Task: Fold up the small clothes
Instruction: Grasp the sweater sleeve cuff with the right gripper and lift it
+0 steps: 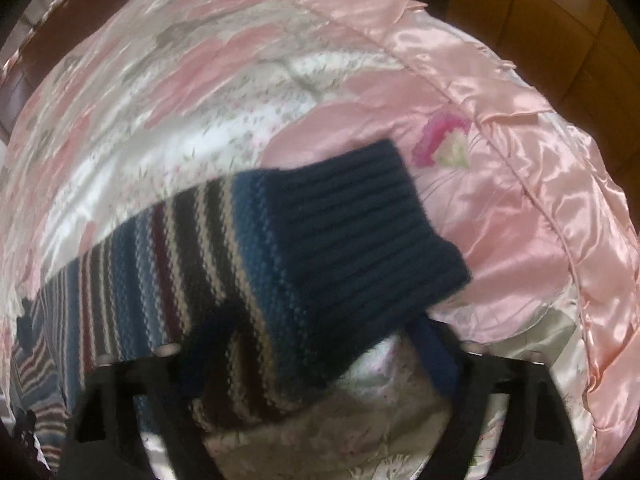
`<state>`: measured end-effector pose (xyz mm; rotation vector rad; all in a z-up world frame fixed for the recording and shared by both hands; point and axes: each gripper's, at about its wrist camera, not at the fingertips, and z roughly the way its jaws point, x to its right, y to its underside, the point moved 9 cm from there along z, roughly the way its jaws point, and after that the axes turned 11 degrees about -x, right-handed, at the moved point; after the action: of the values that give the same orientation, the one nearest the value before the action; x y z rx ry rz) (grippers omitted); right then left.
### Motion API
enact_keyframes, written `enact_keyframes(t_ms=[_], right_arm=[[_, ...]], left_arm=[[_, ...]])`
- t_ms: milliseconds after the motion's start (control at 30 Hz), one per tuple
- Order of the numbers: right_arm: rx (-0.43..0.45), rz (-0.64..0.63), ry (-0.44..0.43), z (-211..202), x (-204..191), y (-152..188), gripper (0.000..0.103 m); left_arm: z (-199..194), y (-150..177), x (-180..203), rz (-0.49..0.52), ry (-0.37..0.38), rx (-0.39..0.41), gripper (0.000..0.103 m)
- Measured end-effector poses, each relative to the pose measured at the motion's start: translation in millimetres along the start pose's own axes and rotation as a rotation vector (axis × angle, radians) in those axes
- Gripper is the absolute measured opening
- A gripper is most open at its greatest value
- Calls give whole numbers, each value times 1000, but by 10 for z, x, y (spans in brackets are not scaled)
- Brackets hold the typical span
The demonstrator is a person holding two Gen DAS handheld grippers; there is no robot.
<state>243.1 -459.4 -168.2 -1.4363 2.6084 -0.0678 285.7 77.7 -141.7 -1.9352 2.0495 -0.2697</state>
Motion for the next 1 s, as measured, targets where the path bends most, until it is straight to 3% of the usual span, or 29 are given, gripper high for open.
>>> enact_keyframes(t_ms=[33, 100, 200, 400, 533, 667, 833, 1000], right_arm=[[12, 7, -13, -27, 6, -30, 55], [24, 10, -39, -76, -2, -50, 24], [75, -3, -29, -207, -62, -52, 9], [181, -98, 23, -513, -433, 58, 8], [212, -214, 10, -652, -989, 196, 8], [200, -336, -45, -659, -1670, 428, 8], [169, -481, -130, -610, -2539, 825, 8], [125, -567, -221, -541, -3293, 1224, 8]], left_arm=[[16, 5, -56, -3, -6, -2, 100], [29, 20, -146, -3, -17, -2, 100], [41, 33, -261, 2, -35, -3, 100], [12, 13, -591, -18, -55, 0, 100], [38, -38, -827, -53, -46, -6, 100], [94, -114, -996, -72, -50, -12, 100], [156, -119, -1131, -70, 4, -29, 100], [242, -46, -1252, -24, 28, -45, 100]])
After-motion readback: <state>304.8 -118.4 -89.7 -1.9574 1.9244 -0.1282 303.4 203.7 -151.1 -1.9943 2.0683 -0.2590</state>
